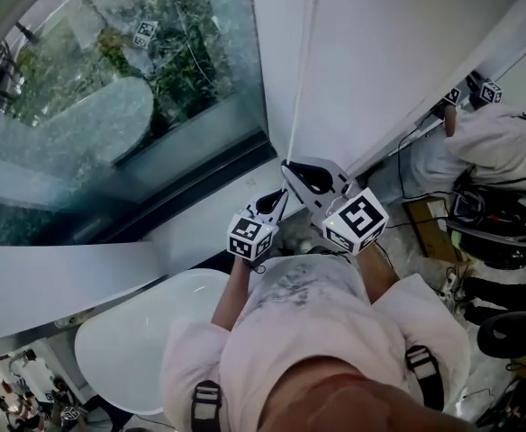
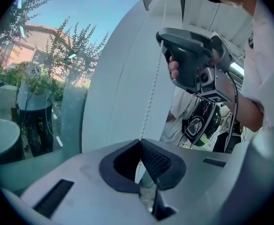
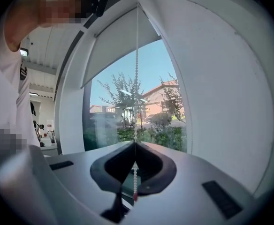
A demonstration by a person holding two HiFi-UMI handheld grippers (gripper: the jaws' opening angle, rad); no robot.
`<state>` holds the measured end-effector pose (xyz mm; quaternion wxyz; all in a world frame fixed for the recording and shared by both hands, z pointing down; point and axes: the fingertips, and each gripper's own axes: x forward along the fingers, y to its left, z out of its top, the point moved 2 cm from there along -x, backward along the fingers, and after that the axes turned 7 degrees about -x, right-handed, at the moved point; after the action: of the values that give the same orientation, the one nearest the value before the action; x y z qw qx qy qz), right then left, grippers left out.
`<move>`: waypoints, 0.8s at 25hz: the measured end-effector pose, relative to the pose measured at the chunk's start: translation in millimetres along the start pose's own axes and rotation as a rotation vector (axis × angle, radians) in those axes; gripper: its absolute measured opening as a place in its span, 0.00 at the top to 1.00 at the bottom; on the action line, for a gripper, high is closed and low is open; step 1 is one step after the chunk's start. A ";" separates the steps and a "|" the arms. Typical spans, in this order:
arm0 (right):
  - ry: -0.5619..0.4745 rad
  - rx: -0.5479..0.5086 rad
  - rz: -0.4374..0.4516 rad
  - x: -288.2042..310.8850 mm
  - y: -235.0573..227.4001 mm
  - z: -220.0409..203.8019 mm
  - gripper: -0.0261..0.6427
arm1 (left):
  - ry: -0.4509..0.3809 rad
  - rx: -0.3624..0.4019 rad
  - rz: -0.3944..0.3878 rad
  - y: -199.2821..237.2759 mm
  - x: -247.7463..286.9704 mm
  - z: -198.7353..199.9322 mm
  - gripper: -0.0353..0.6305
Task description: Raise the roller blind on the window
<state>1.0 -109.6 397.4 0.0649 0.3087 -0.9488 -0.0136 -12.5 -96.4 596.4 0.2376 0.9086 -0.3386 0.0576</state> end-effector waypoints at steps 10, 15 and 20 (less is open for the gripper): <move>0.064 -0.013 0.006 -0.6 0.3 -27.2 0.87 | 0.041 -0.005 0.008 8.4 12.5 -24.1 0.93; 0.092 -0.006 0.016 1.5 3.2 -42.4 0.87 | 0.076 -0.020 0.014 13.0 14.8 -39.1 0.93; 0.093 -0.004 0.026 2.3 5.4 -45.5 0.87 | 0.081 -0.026 0.015 13.7 14.9 -42.1 0.93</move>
<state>2.0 -105.9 443.2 0.1095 0.2967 -0.9487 -0.0002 -7.5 -94.4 642.9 0.2622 0.8999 -0.3362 0.0918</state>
